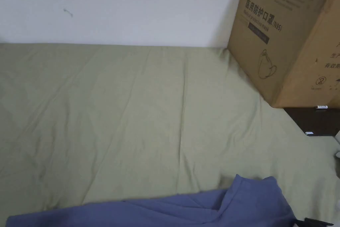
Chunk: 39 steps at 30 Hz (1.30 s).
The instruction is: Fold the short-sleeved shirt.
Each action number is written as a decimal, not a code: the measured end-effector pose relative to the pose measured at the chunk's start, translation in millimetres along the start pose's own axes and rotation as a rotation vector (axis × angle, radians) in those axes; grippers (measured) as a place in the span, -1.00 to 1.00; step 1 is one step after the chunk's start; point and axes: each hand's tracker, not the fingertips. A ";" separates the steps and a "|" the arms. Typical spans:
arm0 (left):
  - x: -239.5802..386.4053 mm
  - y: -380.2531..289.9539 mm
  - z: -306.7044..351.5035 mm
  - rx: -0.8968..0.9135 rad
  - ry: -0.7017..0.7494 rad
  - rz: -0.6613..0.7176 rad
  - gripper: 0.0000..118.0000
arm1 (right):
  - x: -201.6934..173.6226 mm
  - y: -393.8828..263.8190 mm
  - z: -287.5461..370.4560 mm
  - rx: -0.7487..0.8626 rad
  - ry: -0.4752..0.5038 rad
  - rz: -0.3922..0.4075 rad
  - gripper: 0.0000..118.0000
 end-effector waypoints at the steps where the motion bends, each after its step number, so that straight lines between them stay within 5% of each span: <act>1: 2.3 2.7 2.6 0.002 0.011 -0.003 1.00 | -4.0 3.5 0.2 0.015 -0.031 0.020 0.92; 3: 5.8 7.9 14.0 0.041 0.004 -0.009 0.92 | -11.5 7.8 8.2 0.035 -0.056 0.060 0.98; 9: 52.1 42.0 73.6 0.322 -0.038 -0.055 0.92 | -91.3 23.4 77.0 0.243 0.097 0.215 0.98; 13: 108.0 56.1 117.0 0.633 -0.092 -0.073 0.87 | -160.1 0.0 129.2 0.628 0.262 0.353 0.94; 14: 124.3 55.5 126.1 0.719 -0.060 -0.098 0.74 | -177.2 -9.6 138.3 0.727 0.235 0.393 0.79; 15: 135.5 54.2 130.0 0.791 -0.027 -0.123 0.35 | -190.7 -17.6 144.1 0.797 0.188 0.425 0.13; 16: 146.6 52.0 132.4 0.857 0.015 -0.156 -0.18 | -205.0 -25.4 146.3 0.870 0.134 0.455 -0.74; 17: 155.5 49.4 132.5 0.910 0.057 -0.174 -0.87 | -213.0 -31.1 143.2 0.915 0.103 0.476 -1.00; 19: 168.2 43.6 132.5 0.973 0.161 -0.189 -1.00 | -219.8 -45.2 139.6 1.018 0.118 0.506 -1.00; 27: 156.7 41.1 141.3 0.908 0.068 -0.190 -1.00 | -220.0 -47.1 141.0 0.917 0.139 0.462 -1.00; 30: 96.3 65.1 144.4 0.726 -0.083 -0.040 -1.00 | -205.3 -44.1 149.4 0.872 0.167 0.445 -1.00; 34: -20.2 80.5 82.8 0.111 -0.587 0.390 -1.00 | -191.6 -40.9 154.1 0.784 0.144 0.463 -1.00; 39: -97.1 26.6 20.5 -0.001 -0.569 0.641 -1.00 | -191.8 -41.2 140.3 0.665 0.132 0.497 -1.00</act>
